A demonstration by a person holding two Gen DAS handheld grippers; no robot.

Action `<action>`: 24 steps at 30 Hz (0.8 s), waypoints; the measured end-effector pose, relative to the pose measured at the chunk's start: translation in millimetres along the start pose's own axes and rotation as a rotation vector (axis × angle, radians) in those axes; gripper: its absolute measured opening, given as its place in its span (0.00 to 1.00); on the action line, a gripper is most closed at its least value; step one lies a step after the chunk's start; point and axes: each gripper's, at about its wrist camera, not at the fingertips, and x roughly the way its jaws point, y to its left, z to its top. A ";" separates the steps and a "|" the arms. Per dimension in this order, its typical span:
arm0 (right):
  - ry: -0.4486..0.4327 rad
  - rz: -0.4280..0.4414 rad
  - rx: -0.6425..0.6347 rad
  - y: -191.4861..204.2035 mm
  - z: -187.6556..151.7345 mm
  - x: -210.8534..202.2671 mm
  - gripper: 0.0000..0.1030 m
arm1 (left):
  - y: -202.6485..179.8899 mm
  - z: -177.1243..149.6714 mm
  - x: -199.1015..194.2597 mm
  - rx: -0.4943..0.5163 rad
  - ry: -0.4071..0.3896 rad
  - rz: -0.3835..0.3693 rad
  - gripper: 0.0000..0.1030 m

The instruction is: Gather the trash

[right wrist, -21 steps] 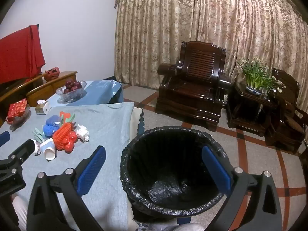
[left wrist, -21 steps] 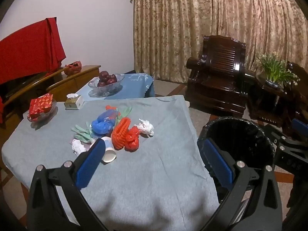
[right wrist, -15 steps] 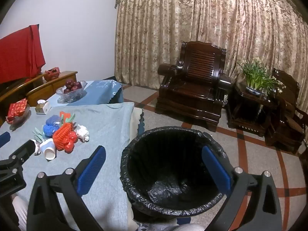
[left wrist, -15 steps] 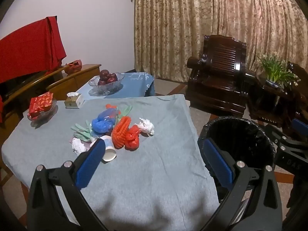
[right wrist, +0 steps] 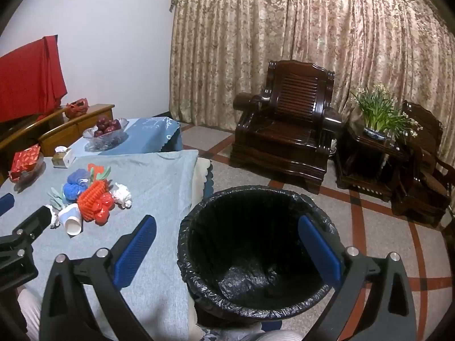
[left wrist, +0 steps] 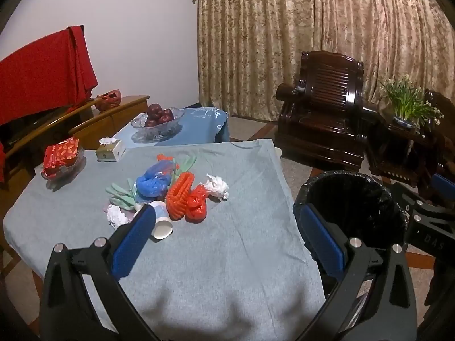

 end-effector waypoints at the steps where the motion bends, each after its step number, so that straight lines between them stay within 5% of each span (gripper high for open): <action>1: 0.000 0.000 0.000 -0.1 0.0 -0.1 0.95 | -2.0 1.4 5.0 -0.002 0.008 0.001 0.96; 24: 0.001 0.001 -0.001 -1.1 0.1 -1.5 0.95 | -0.8 3.9 5.1 -0.003 0.004 0.003 0.96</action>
